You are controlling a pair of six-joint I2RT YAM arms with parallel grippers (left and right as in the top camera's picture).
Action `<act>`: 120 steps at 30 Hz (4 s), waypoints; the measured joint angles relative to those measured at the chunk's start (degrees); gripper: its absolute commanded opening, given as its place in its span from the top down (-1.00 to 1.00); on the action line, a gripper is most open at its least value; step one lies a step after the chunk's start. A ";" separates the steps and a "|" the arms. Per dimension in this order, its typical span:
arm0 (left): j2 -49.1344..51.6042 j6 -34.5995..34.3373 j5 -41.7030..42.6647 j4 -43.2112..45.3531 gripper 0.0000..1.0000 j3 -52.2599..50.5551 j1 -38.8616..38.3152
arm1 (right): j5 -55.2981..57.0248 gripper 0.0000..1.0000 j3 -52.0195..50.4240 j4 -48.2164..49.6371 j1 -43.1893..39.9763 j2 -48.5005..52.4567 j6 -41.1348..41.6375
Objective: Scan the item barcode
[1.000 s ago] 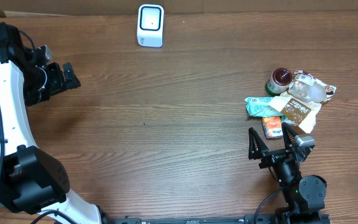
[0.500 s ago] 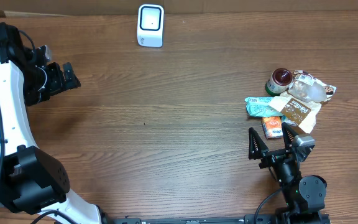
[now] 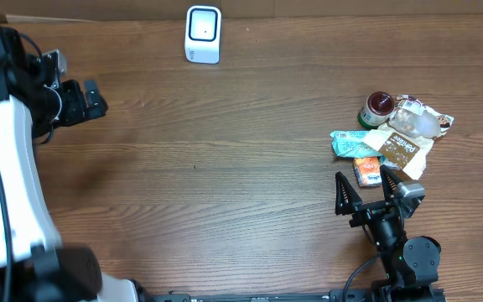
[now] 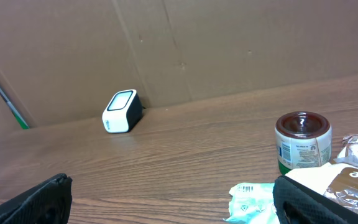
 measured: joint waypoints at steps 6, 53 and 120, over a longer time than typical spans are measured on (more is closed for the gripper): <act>-15.63 0.00 0.07 -0.81 -1.00 0.07 -5.81 | 0.00 -1.00 0.00 0.02 0.00 0.00 0.00; -91.19 8.92 -3.06 76.35 -0.99 -95.41 -11.98 | 0.02 -1.00 0.00 0.04 0.00 0.00 0.00; -95.41 17.97 -3.39 73.83 -0.99 -102.75 -11.98 | 0.00 -1.00 0.00 0.02 0.02 0.00 -0.04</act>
